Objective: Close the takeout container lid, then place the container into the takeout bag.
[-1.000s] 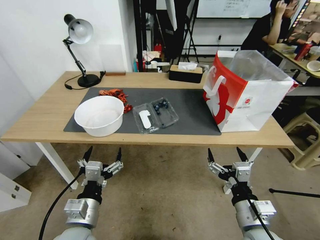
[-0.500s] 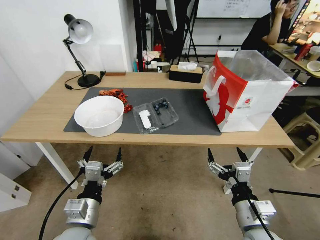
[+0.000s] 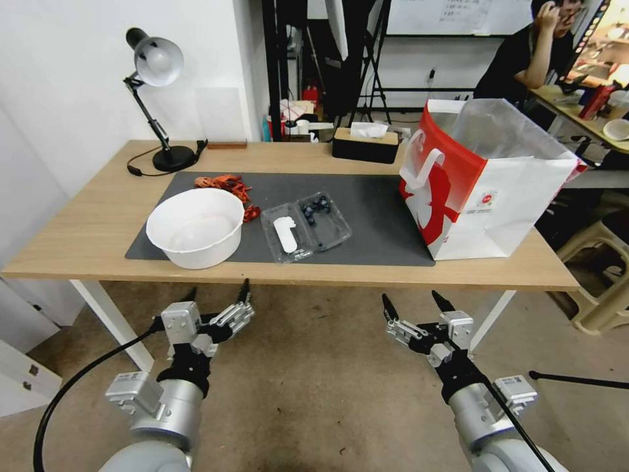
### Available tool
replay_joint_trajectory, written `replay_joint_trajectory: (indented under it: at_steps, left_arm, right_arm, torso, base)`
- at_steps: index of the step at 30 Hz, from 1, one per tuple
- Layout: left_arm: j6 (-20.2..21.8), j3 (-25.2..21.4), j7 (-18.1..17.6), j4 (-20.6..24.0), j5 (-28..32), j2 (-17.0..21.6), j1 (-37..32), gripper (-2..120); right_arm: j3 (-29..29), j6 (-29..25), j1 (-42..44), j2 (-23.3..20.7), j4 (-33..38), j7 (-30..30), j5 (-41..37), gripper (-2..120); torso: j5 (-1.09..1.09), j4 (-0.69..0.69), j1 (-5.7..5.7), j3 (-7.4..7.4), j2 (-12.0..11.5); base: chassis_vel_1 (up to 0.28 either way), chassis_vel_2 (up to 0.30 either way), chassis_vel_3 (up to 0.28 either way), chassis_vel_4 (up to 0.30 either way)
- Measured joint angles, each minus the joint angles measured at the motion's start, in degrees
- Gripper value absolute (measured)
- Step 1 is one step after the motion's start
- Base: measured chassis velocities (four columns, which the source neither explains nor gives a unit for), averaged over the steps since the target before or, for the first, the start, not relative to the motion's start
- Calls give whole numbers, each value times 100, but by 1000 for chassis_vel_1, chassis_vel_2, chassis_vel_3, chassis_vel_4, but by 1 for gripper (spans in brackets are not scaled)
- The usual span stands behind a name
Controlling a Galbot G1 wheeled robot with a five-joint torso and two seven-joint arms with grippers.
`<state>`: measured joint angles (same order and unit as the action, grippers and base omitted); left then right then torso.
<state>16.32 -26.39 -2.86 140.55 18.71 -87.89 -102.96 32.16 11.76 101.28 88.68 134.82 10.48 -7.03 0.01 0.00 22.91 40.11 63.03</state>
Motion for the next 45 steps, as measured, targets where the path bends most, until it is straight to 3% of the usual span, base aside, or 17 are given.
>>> replay_joint_trajectory:
  at_steps: [7,15,27,33,37,44,45]
  left_arm:
    - [-287,-53,99,-267,-190,-3,59,100]
    - [-472,-130,220,-442,-362,39,101,100]
    - [-555,-155,313,-501,-466,-42,38,100]
    - [-728,-143,314,-610,-561,-157,-2,100]
    - [-735,-138,314,-620,-545,-187,-22,100]
    - [-750,-159,308,-690,-571,-235,-16,100]
    - [-750,-159,308,-690,-571,-235,-16,100]
  right_arm:
    - [63,-71,-31,-41,-60,55,11,100]
    - [171,-223,-583,-389,-217,268,-315,100]
    - [-67,-159,-2046,-1759,-1167,372,-1167,100]
    - [-512,518,-3269,-2508,-1720,-45,-1902,100]
    - [-796,844,-3765,-2696,-1919,-225,-2196,100]
    - [-1679,2143,-4941,-2962,-2256,-938,-2745,100]
    - [-1679,2143,-4941,-2962,-2256,-938,-2745,100]
  torso:
    - [-1,0,0,0,0]
    - [-2,-1,0,0,0]
    - [0,0,0,1,-1]
    - [-2,0,0,1,-1]
    - [-1,0,1,1,-1]
    - [-2,-1,1,0,-1]
    - [-2,-1,1,0,-1]
  base:
    - [0,0,0,0]
    - [0,0,0,0]
    - [0,0,0,0]
    - [0,0,0,0]
    - [0,0,0,0]
    - [0,0,0,0]
    - [0,0,0,0]
